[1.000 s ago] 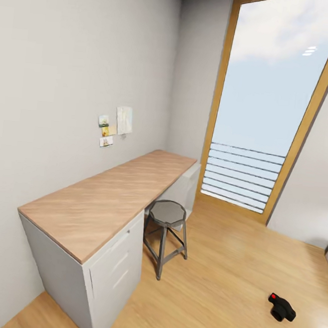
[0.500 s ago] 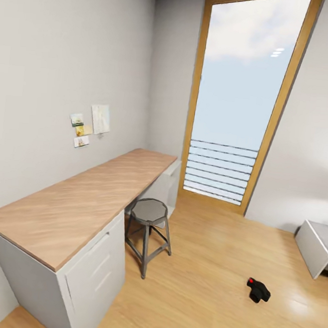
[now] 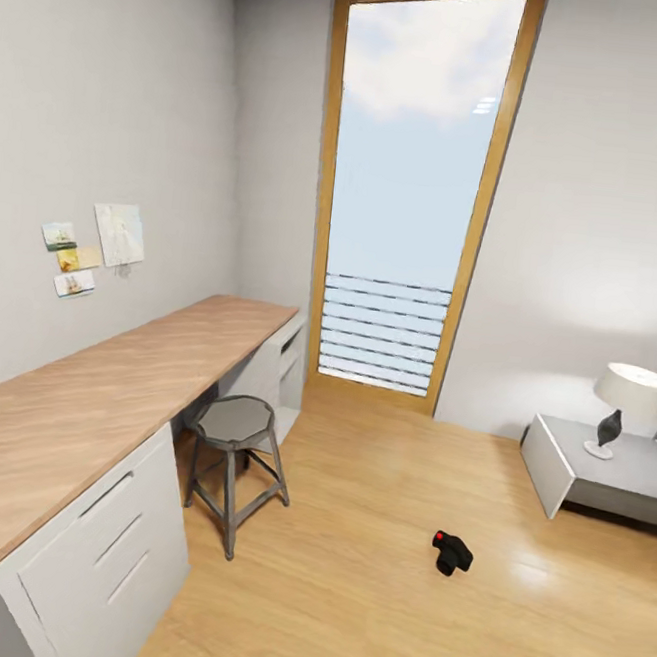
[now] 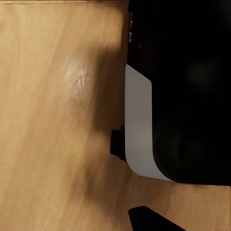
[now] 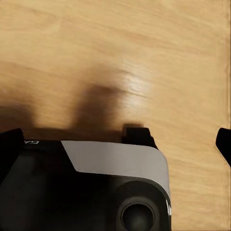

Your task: Attach the digital camera to the camera tripod in the bedroom.

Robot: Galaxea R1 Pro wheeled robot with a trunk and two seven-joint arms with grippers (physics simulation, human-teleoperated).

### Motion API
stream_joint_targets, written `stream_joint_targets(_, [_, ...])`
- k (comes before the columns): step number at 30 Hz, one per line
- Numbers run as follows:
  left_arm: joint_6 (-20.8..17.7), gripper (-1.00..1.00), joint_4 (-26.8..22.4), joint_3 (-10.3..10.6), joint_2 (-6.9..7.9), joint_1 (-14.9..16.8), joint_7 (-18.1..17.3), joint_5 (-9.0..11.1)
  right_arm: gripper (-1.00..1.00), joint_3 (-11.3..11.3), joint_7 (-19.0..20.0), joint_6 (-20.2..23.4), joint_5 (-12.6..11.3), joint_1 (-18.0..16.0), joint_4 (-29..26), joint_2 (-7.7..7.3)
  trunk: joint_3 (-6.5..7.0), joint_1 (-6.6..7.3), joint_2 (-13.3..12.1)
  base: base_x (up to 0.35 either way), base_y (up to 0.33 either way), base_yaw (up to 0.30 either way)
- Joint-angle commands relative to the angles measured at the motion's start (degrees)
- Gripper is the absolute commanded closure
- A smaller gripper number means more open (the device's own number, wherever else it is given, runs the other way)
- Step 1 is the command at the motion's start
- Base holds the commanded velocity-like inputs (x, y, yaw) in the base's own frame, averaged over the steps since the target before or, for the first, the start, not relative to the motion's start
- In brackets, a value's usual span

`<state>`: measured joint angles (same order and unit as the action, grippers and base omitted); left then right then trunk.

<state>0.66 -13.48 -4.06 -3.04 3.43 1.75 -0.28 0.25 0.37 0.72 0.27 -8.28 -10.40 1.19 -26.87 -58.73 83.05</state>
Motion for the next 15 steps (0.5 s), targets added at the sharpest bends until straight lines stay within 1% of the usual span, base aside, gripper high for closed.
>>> stream_joint_targets(1, [0.1,-1.0,-0.1,-0.4,-0.1,0.2,0.5,0.0,-1.0,0.0,0.1,0.1,0.0,-0.1,0.0,-0.01,-0.06,0.0,0.0,0.0,-0.308,-0.252])
stream_joint_targets(4, [0.1,-1.0,-0.1,-0.4,-0.14,0.6,1.0,0.0,-1.0,0.0,0.0,0.1,0.0,-0.4,0.0,-0.05,-0.06,0.0,0.0,0.0,-0.308,-0.231])
stream_joint_targets(8, [0.0,-1.0,-0.2,-0.4,-0.15,2.2,1.2,-0.1,-1.0,0.0,0.3,0.0,0.0,-1.3,-0.1,-0.91,-0.06,0.0,0.0,0.019,-0.309,-0.097])
stream_joint_targets(9, [-0.4,-1.0,-0.2,-0.4,-0.21,4.5,1.1,0.0,-1.0,0.0,0.4,0.0,-0.1,-2.3,-0.4,-1.79,-0.06,0.0,0.0,0.052,-0.309,-0.034])
stream_joint_targets(13, [-2.2,-1.0,-0.3,-0.3,-0.66,8.3,1.1,0.0,-1.0,0.0,0.5,0.0,-0.2,-3.7,-1.6,-2.56,-0.06,0.0,0.0,0.06,-0.309,-0.02])
stream_joint_targets(14, [-5.5,-1.0,-0.6,0.0,-1.86,15.5,1.1,-0.1,-1.0,-0.3,0.5,0.9,-0.3,-4.9,-8.2,-3.22,-0.06,0.0,0.0,0.073,-0.309,-0.003])
stream_joint_targets(15, [-5.9,-1.0,-0.7,0.0,-1.92,16.4,1.1,-0.1,-1.0,-0.3,0.6,1.6,-0.3,-5.0,-9.4,-3.48,-0.06,0.0,0.0,0.074,-0.309,-0.002])
